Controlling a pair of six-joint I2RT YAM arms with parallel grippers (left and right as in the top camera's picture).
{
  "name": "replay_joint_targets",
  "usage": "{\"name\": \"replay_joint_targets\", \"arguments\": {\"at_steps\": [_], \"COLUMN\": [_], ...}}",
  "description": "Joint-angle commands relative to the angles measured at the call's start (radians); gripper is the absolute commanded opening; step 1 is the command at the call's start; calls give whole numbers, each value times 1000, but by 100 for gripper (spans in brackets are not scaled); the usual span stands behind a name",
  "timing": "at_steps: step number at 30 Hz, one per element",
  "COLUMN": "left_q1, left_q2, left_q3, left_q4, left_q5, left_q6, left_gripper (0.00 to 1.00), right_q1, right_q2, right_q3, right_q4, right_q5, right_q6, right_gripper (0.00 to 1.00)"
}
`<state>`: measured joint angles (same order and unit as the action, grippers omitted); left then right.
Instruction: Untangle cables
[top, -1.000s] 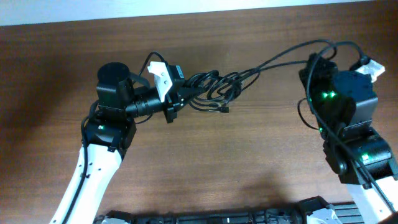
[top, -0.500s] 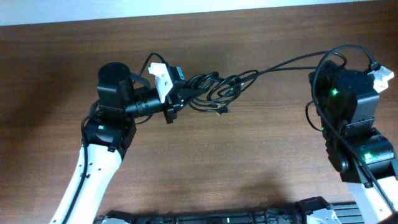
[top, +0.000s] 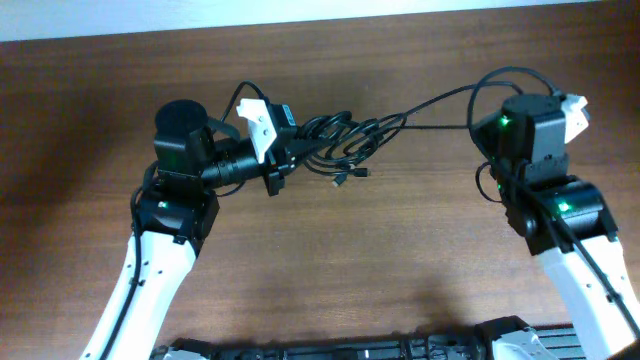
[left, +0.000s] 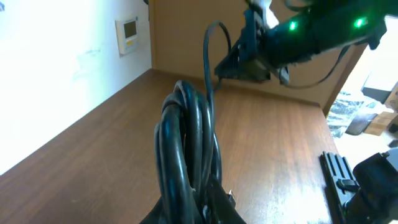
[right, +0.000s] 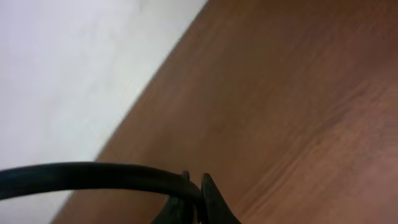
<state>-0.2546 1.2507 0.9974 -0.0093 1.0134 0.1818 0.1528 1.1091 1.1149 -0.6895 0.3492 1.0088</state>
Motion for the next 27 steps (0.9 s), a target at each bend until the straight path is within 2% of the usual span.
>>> {"name": "replay_joint_targets", "arguments": {"at_steps": [1, 4, 7, 8, 9, 10, 11, 13, 16, 19, 23, 27], "left_q1": [6, 6, 6, 6, 6, 6, 6, 6, 6, 6, 6, 5], "left_q2": [-6, -6, -6, -6, -6, -6, -6, -6, -6, -6, -6, -6], "left_q3": [5, 5, 5, 5, 5, 5, 5, 5, 5, 5, 5, 5], "left_q4": [92, 159, 173, 173, 173, 173, 173, 173, 174, 178, 187, 308], "left_q5": [16, 15, 14, 14, 14, 14, 8, -39, -92, -94, -77, 52], "left_q6": [-127, -256, -269, -269, -269, -269, -287, -344, -435, -462, -462, -461], "left_gripper": [0, 0, 0, 0, 0, 0, 0, 0, 0, 0, 0, 0], "right_q1": [-10, -10, -10, -10, -10, -10, -10, -10, -10, -9, -8, 12], "right_q2": [27, 37, 36, 36, 37, 36, 36, 36, 36, 36, 36, 37], "right_q3": [11, 11, 11, 11, 11, 11, 11, 11, 11, 11, 11, 11], "right_q4": [-63, -140, -163, -169, -168, -168, -168, -167, -110, -55, 20, 122], "right_q5": [2, -7, -116, -176, -220, -253, -292, -375, -627, -852, -998, -1012], "right_q6": [-52, -51, -53, -72, -105, -126, -164, -264, -569, -734, -769, -765], "right_gripper": [5, 4, 6, 15, 32, 54, 83, 96, 97, 97, 97, 97]}}
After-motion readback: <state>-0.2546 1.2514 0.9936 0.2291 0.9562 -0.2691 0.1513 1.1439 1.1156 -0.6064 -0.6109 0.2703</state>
